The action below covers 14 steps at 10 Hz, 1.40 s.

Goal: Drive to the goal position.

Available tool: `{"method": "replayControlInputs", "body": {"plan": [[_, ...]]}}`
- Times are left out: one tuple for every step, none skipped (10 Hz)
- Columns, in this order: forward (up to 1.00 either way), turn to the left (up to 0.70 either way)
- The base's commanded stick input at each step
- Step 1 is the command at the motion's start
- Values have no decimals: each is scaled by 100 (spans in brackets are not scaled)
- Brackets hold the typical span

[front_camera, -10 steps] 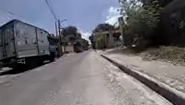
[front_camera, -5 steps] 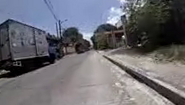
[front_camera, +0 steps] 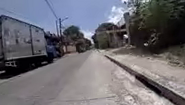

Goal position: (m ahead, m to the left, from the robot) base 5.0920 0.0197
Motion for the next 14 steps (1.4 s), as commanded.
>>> {"method": "replayControlInputs", "body": {"plan": [[100,0],[100,0],[100,0],[100,0],[100,0],[100,0],[100,-7],[100,-26],[100,-37],[100,-33],[100,-9],[100,0],[100,0],[100,0]]}}
